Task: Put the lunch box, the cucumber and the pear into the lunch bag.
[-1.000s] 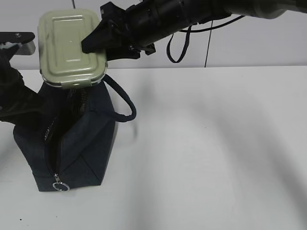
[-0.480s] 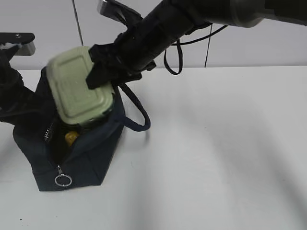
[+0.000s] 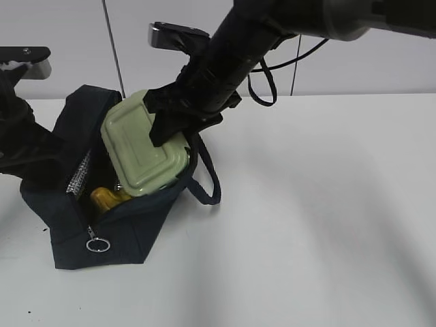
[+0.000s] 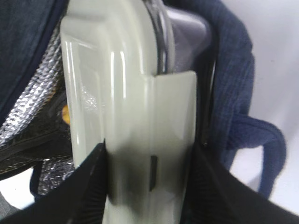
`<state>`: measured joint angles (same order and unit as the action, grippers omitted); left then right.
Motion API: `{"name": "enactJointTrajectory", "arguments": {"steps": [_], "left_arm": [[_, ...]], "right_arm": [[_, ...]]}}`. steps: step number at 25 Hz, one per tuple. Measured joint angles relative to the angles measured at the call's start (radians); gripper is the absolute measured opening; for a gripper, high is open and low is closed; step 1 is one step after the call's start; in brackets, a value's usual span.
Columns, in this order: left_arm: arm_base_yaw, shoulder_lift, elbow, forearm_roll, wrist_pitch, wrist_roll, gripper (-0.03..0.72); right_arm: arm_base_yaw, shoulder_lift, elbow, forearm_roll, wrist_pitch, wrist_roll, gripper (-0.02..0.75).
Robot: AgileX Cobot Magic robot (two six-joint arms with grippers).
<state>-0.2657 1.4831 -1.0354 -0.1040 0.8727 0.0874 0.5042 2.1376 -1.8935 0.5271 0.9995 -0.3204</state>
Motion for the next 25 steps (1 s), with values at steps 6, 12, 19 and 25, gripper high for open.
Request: {"name": "enactJointTrajectory", "arguments": {"steps": [6,12,19,25], "left_arm": [[0.000,0.000,0.000,-0.005,-0.001,0.000,0.012],[0.000,0.000,0.000,-0.005,-0.002,0.000,0.012],[0.000,0.000,0.000,-0.010,-0.004,0.000,0.012],[0.000,0.000,0.000,-0.013,-0.005,0.000,0.012]], "right_arm": [[0.063,0.030,-0.010,-0.006,-0.027,0.020,0.362],[0.073,0.050,-0.076,0.018,0.016,-0.057,0.469],[0.080,0.054,-0.283,-0.036,0.141,-0.030,0.515],[0.080,0.054,-0.349,-0.264,0.230,0.140,0.515]]}}
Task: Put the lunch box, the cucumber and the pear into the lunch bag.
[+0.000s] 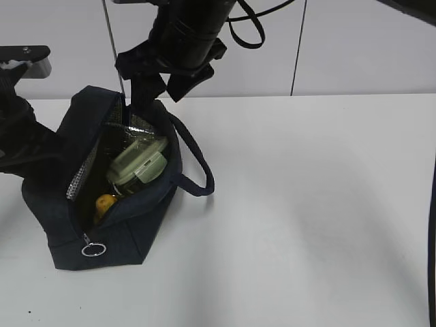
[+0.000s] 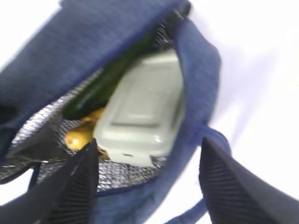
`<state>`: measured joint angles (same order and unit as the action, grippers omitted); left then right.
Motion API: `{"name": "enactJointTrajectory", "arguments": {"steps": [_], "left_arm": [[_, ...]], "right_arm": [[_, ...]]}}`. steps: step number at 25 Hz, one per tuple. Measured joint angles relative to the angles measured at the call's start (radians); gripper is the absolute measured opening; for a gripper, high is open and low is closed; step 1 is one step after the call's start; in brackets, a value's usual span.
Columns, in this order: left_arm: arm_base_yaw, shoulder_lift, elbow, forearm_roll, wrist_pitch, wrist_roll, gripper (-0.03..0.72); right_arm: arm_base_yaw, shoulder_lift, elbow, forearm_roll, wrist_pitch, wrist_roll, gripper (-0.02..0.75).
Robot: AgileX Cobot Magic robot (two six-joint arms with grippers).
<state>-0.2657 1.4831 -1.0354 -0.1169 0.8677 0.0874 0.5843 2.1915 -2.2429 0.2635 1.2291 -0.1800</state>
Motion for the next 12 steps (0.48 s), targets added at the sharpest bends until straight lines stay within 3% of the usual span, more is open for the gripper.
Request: {"name": "enactJointTrajectory", "arguments": {"steps": [7,12], "left_arm": [[0.000,0.000,0.000,0.000,0.000,0.000,0.012],[0.000,0.000,0.000,0.000,0.000,0.000,0.012]], "right_arm": [[0.000,0.048,-0.002,-0.027,0.013,0.047,0.510],[0.000,0.103,-0.002,-0.027,0.013,0.049,0.451]]}}
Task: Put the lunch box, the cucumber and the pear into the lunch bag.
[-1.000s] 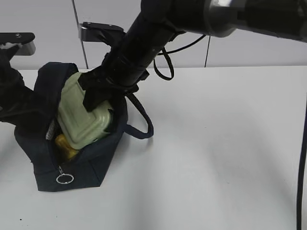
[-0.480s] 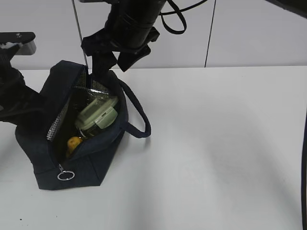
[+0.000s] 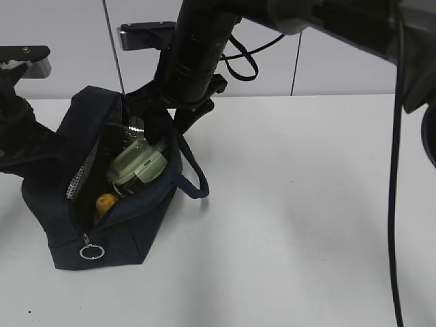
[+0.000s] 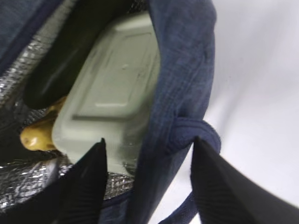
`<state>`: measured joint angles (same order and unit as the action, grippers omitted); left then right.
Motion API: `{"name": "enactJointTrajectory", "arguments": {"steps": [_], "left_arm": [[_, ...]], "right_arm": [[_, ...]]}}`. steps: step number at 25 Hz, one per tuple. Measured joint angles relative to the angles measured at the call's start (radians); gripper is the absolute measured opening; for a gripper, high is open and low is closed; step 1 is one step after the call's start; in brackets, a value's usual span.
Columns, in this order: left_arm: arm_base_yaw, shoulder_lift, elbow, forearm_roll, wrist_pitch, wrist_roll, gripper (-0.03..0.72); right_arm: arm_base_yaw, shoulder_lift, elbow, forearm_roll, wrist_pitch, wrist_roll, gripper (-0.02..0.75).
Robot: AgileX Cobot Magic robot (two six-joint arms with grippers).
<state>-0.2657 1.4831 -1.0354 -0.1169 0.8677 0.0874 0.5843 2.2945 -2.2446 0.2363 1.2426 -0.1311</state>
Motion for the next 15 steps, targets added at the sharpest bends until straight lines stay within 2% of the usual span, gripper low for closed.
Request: {"name": "enactJointTrajectory", "arguments": {"steps": [3,7,8,10,13,15], "left_arm": [[0.000,0.000,0.000,0.000,0.000,0.000,0.012],[0.000,0.000,0.000,0.000,-0.001,0.000,0.012],[0.000,0.000,0.000,0.000,-0.001,0.001,0.012],[0.000,0.000,-0.001,0.000,0.000,0.008,0.012],[-0.019,0.000,-0.034,0.003,0.019,0.008,0.012],[-0.034,0.000,-0.061,0.003,0.039,0.010,0.012]], "right_arm": [[0.000,0.014,0.000,-0.004,0.000,0.000,0.368],[0.000,0.016,0.000,-0.008,0.000,-0.008,0.081],[0.000,0.016,0.000,-0.003,0.000,-0.017,0.040],[-0.002,0.014,0.000,0.042,0.000,-0.046,0.014],[-0.002,-0.014,-0.010,0.177,0.002,-0.127,0.008],[0.005,-0.048,-0.017,0.195,0.004,-0.160,0.007]]}}
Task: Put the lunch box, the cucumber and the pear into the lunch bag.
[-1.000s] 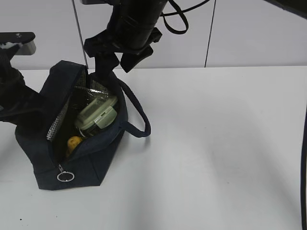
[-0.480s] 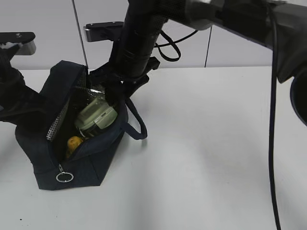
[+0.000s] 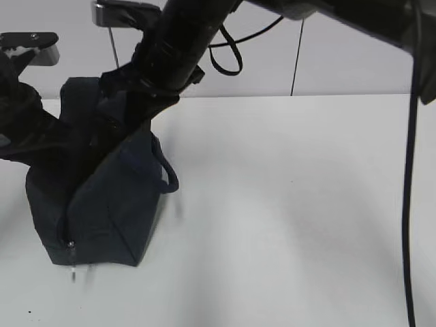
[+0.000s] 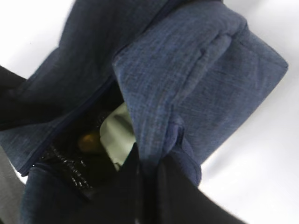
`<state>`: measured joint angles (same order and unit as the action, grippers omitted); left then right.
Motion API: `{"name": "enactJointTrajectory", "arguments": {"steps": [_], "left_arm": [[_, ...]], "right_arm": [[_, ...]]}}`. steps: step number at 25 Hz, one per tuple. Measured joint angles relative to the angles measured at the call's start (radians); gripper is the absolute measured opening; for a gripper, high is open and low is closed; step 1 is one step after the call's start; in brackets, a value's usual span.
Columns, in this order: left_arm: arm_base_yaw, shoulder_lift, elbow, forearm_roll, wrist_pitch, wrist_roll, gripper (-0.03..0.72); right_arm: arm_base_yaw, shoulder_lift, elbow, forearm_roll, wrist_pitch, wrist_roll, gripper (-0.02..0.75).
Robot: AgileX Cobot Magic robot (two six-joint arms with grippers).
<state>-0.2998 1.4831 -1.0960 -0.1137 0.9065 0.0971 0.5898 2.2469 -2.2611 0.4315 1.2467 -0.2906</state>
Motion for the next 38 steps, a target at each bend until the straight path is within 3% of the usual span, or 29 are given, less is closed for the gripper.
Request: {"name": "enactJointTrajectory", "arguments": {"steps": [2,7,15,19,22,26,31,34,38], "left_arm": [[-0.006,0.000,-0.021,-0.001,0.008,0.001,0.011],[-0.007,0.000,-0.031,-0.001,0.017,0.001,0.011],[-0.046,0.044,-0.100,-0.005,0.025,0.013,0.011],[-0.072,0.106,-0.183,-0.011,0.048,0.013,0.011],[-0.080,0.155,-0.249,-0.027,0.076,0.017,0.011],[-0.104,0.214,-0.317,-0.029,0.083,0.023,0.011],[-0.140,0.283,-0.347,-0.039,0.100,0.027,0.017],[-0.144,0.298,-0.348,-0.046,0.107,0.028,0.097],[-0.144,0.295,-0.348,-0.050,0.108,0.028,0.319]], "right_arm": [[0.000,-0.016,-0.005,-0.059,0.006,0.047,0.006],[-0.047,-0.030,0.011,-0.037,0.018,0.037,0.006],[-0.057,-0.101,0.054,-0.112,0.026,0.080,0.006],[-0.075,-0.177,0.174,-0.127,0.007,0.083,0.006],[-0.106,-0.275,0.342,-0.123,-0.095,0.083,0.006],[-0.167,-0.393,0.575,-0.059,-0.216,0.005,0.006],[-0.195,-0.398,0.683,0.050,-0.266,-0.108,0.010],[-0.195,-0.387,0.687,0.080,-0.290,-0.162,0.109],[-0.201,-0.397,0.687,0.105,-0.299,-0.206,0.412]]}}
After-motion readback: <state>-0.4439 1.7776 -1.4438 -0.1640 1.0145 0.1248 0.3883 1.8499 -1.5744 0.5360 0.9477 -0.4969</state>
